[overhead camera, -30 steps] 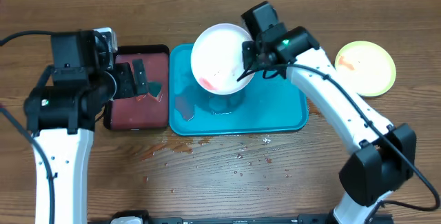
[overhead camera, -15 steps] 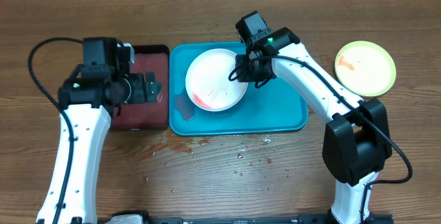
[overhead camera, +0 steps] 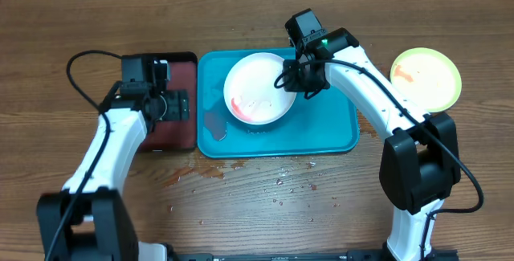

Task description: Clean dirty plates on tray and stack at the side

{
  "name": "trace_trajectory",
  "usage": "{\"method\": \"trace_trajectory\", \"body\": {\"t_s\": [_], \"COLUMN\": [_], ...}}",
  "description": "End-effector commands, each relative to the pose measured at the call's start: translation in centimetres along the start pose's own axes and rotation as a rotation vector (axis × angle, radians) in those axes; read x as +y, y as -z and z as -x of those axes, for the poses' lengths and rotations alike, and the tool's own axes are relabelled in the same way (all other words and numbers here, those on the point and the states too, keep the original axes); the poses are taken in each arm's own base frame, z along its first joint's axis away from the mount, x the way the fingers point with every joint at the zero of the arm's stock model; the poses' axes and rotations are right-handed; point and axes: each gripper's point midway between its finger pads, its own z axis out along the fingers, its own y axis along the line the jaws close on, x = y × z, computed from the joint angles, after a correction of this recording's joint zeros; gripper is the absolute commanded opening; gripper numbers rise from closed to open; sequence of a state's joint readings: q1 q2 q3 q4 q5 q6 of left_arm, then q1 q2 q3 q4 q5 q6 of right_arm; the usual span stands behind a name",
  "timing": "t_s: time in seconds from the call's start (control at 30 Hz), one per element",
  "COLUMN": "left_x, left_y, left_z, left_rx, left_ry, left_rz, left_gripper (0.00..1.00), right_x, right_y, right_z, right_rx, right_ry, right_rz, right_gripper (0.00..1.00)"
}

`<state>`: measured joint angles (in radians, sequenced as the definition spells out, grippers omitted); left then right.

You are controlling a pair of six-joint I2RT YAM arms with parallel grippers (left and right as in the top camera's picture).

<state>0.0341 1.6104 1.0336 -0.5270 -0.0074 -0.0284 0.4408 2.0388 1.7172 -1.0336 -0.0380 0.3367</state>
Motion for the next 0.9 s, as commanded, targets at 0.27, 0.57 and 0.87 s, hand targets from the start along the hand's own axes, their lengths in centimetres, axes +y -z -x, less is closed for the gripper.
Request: {"method": "trace_trajectory", "body": {"t_s": [0.27, 0.57, 0.87], "left_x": [0.1, -0.2, -0.3], "left_y": [-5.5, -6.2, -2.5], "left_z": [-1.5, -0.3, 2.7], "left_rx": [0.074, 0.039, -0.034], "left_ry": [0.055, 0.099, 0.112], "left_rz": [0.015, 0.001, -0.008], "left_gripper": [0.77, 0.66, 0.66], "right_x": [0.1, -0.1, -0.1], "right_y": [-0.2, -0.2, -0.2], "right_z": [-0.1, -0.7, -0.8], "right_rx": [0.011, 0.032, 0.035], "right_ry": [-0.005, -0.007, -0.007], "right_rz": [0.005, -0.004, -0.005], "right_gripper": [0.04, 0.04, 0.04]}}
